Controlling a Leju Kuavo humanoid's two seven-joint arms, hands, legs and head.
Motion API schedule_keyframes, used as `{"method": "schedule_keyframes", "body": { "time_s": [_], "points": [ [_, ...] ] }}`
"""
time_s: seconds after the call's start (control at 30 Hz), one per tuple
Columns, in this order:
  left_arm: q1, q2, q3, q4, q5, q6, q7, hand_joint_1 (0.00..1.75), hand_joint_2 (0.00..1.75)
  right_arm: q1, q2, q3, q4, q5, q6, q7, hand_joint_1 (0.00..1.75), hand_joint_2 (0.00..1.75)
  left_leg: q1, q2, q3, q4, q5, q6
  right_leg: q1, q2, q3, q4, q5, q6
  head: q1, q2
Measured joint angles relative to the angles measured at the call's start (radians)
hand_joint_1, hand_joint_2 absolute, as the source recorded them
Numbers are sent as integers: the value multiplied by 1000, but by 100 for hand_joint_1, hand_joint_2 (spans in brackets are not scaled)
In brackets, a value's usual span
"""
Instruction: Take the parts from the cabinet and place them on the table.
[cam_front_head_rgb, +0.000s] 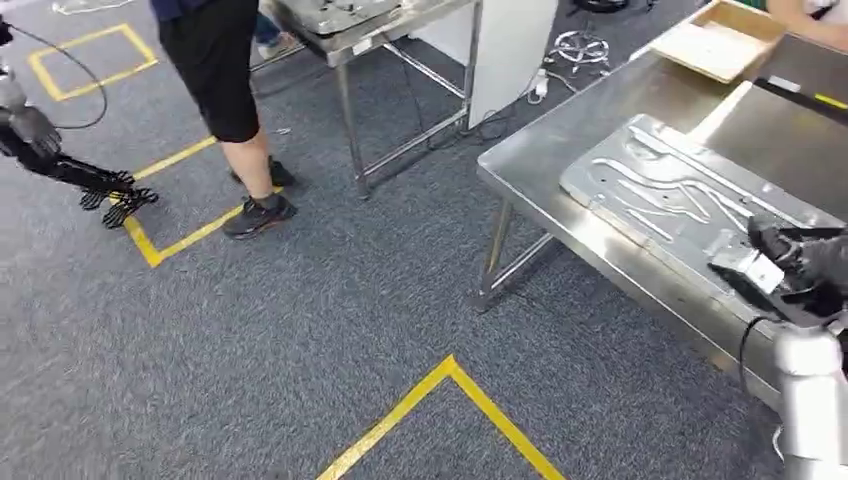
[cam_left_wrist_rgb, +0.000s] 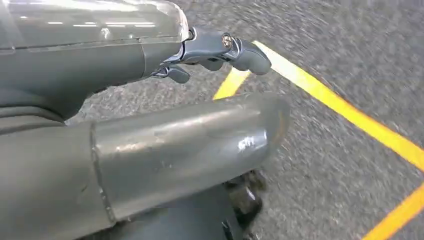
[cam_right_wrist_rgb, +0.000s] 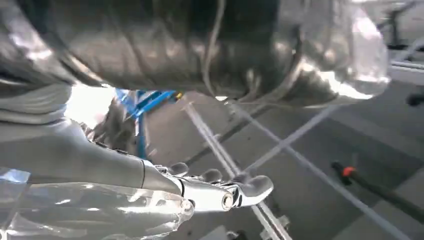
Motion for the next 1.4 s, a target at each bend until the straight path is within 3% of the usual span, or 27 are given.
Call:
{"method": "schedule_keyframes", "body": {
  "time_s": [0.03, 0.07, 0.13, 0.2, 0.27, 0.33, 0.37, 0.4, 0.53, 0.57, 0.6, 0.63, 0.7, 0.73, 0.77, 0.83, 0.87, 0.9, 1.03, 1.07, 1.13, 1.2, 1.23, 1.27, 1.33, 1.37, 1.4],
  "points": [
    [6, 5, 1, 0, -1, 1, 0, 0, 0, 14, 7, -5, -14, -18, 0, -8, 0, 0, 10, -10, 13, -19, 8, 10, -2, 1, 6, -2, -5, 8, 0, 0],
    [13, 6, 1, 0, -7, 6, 0, 0, 0, 29, 15, -13, -27, -48, 0, -20, 0, 0, 12, -20, 19, -29, 14, 13, -7, 57, 5, 14, -20, 10, 2, 0],
    [15, 11, 1, 0, -7, 10, -1, 0, 0, 65, 20, -49, -48, -105, -3, -33, 0, 0, 13, -40, 18, -30, 16, 24, -8, 120, -59, 139, -93, 7, 2, 0],
    [20, 14, 3, 0, -7, 8, -2, 0, 0, 88, 29, -79, -57, -137, -3, -45, 0, 0, 10, -63, 19, -29, 14, 26, -7, 135, -137, 273, -140, 11, 2, 0],
    [26, 17, 7, 0, -3, 6, -2, 0, 0, 103, 39, -93, -65, -165, -3, -56, 0, 0, 9, -86, 20, -25, 11, 25, -8, 136, -146, 261, -96, 12, 2, 0],
    [28, 19, 10, 0, -2, 6, 4, 0, 0, 109, 46, -104, -76, -189, -1, -67, 0, 0, 11, -110, 20, -14, 5, 20, -12, 145, -82, 111, 1, 11, 2, 0],
    [29, 19, 11, 0, -1, 6, 4, 0, 0, 113, 50, -106, -80, -195, 0, -72, 0, 0, 12, -120, 17, -6, 0, 16, -16, 179, -49, 35, 30, 8, 2, 0],
    [27, 19, 15, 0, 3, 6, 4, 0, 0, 122, 55, -107, -83, -195, -1, -81, 0, 0, 7, -131, 12, 2, -4, 8, -11, 197, -42, 24, 13, 8, 2, 0],
    [30, 21, 26, 0, 11, 5, 2, 0, 0, 140, 79, -107, -101, -190, -1, -92, 0, 0, 10, -160, 3, -1, -3, -12, -14, 161, -39, 16, 20, -14, 1, 0],
    [30, 23, 26, 0, 14, 2, -4, 0, 0, 142, 83, -107, -105, -190, -1, -93, 0, 0, 11, -136, 5, 13, -13, -15, -14, 148, -32, 11, 22, -20, 2, 0],
    [26, 22, 27, 0, 17, -5, -13, 0, 0, 149, 90, -107, -110, -190, -1, -93, 0, 0, 9, -88, -16, 58, -45, -23, -13, 137, -26, 8, 20, -31, -2, 0],
    [20, 21, 28, 0, 19, -12, -21, 0, 0, 152, 93, -107, -113, -190, 0, -93, 0, 0, 13, -65, -48, 123, -81, -28, -9, 126, -25, 8, 18, -34, -1, 0],
    [7, 15, 34, 0, 28, -27, -39, 0, 0, 153, 100, -107, -112, -191, 1, -93, 0, 0, 22, -46, -128, 279, -145, -37, -5, 101, -25, 8, 16, -38, -1, 0],
    [1, 13, 35, 0, 28, -28, -42, 0, 0, 152, 103, -107, -109, -191, 4, -93, 0, 0, 24, -43, -146, 312, -146, -39, -4, 88, -24, 8, 14, -38, -2, 0],
    [-2, 10, 36, 0, 26, -26, -43, 0, 0, 148, 106, -106, -103, -189, 13, -94, 0, 0, 25, -41, -138, 294, -126, -39, -4, 77, -23, 8, 13, -37, -1, 0],
    [-5, 7, 37, 0, 26, -16, -42, 0, 0, 131, 108, -95, -85, -168, 19, -92, 0, 0, 25, -22, -52, 134, -40, -35, -4, 57, -15, 8, 8, -32, -2, 0],
    [-7, 7, 40, 0, 28, -13, -42, 0, 0, 121, 109, -87, -75, -157, 19, -90, 0, 0, 23, 5, -5, 50, -6, -29, -3, 48, -10, 8, 5, -29, -2, 0],
    [-11, 6, 41, 0, 32, -11, -42, 0, 0, 110, 109, -80, -65, -150, 19, -87, 0, 0, 12, 53, 16, 1, -20, -24, 0, 42, -6, 8, 2, -24, -1, 0],
    [-6, 7, 54, 0, 37, 7, -40, 0, 0, 68, 109, -52, -13, -136, 14, -67, 0, 0, 3, -1, 9, -7, -10, -4, 5, 1, 8, -6, 1, -1, -1, 0],
    [-1, 8, 57, 0, 40, 10, -38, 0, 0, 60, 108, -47, -4, -134, 13, -62, 0, 0, 18, -13, 28, -27, 2, 7, 0, 12, 10, -2, -9, 8, 0, 0],
    [5, 9, 65, 0, 46, 16, -24, 0, 0, 51, 97, -44, 20, -132, 6, -59, 0, 0, 15, -31, 31, -34, 7, 18, -4, 104, -22, 74, -59, 6, 1, 0],
    [12, 10, 74, 0, 47, 26, -1, 0, 0, 54, 87, -46, 42, -133, 2, -57, 0, 0, 13, -59, 31, -33, 6, 22, -2, 133, -106, 231, -127, 8, 1, 0],
    [15, 12, 78, 0, 51, 29, 8, 0, 0, 58, 84, -47, 51, -135, 2, -56, 0, 0, 12, -73, 31, -31, 5, 23, -2, 135, -140, 283, -135, 9, 1, 0],
    [18, 14, 83, 0, 56, 30, 13, 0, 0, 64, 82, -49, 56, -136, 2, -56, 0, 0, 11, -89, 32, -29, 4, 23, -2, 136, -151, 285, -114, 10, 1, 0],
    [25, 16, 96, 0, 65, 27, 19, 0, 0, 69, 77, -57, 62, -136, 3, -56, 0, 0, 12, -117, 36, -22, -3, 20, -5, 139, -113, 176, -26, 9, 1, 0],
    [28, 16, 100, 0, 66, 26, 22, 0, 0, 70, 73, -62, 64, -136, 3, -56, 0, 0, 12, -132, 37, -13, -9, 15, -10, 157, -73, 80, 30, 9, 1, 0],
    [29, 17, 102, 0, 66, 25, 22, 0, 0, 71, 73, -66, 66, -135, 3, -56, 0, 0, 15, -143, 34, -6, -15, 10, -16, 209, -50, 36, 26, 7, 1, 0]
  ]
}}
